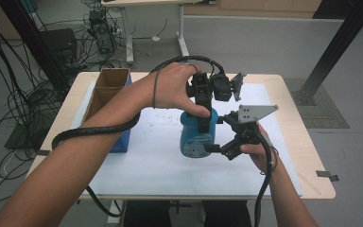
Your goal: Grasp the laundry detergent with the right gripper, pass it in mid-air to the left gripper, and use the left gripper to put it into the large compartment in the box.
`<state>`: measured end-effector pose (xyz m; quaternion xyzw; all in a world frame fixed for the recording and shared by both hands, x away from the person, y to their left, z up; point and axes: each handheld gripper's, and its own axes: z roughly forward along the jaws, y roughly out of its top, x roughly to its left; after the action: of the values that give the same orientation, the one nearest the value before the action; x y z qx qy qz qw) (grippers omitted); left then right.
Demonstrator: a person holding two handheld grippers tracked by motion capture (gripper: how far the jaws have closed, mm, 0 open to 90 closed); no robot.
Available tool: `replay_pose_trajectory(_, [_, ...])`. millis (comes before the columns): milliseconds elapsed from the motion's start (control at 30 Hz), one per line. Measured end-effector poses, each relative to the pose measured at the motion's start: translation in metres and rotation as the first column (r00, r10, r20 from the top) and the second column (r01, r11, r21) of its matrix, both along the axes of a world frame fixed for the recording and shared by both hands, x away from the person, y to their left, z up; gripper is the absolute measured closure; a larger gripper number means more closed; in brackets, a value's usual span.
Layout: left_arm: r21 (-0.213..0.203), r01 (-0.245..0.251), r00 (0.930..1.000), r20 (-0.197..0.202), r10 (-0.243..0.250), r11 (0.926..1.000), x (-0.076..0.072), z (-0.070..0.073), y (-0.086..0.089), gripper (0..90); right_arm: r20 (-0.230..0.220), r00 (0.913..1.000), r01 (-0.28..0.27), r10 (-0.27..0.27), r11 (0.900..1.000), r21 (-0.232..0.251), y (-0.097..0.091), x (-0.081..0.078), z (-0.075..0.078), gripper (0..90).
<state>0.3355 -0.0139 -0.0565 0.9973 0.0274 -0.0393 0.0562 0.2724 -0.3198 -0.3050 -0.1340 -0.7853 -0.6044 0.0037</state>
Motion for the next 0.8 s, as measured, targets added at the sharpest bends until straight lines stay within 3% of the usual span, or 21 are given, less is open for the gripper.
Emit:
replay_pose_trajectory(300, [0.001, -0.012, 0.9999, 0.002, 0.012, 0.9999, 0.001, 0.000, 0.001, 38.0, -0.018, 0.9982, 0.058, -0.057, 0.9973, 0.045, -0.020, -0.011, -0.015, 6.5])
replay_pose_trajectory(800, [0.004, -0.042, 0.9991, 0.009, 0.042, 0.9991, 0.005, 0.006, 0.005, 37.9, -0.029, 0.9916, 0.127, -0.126, 0.9909, 0.044, -0.035, -0.019, -0.020, 6.6])
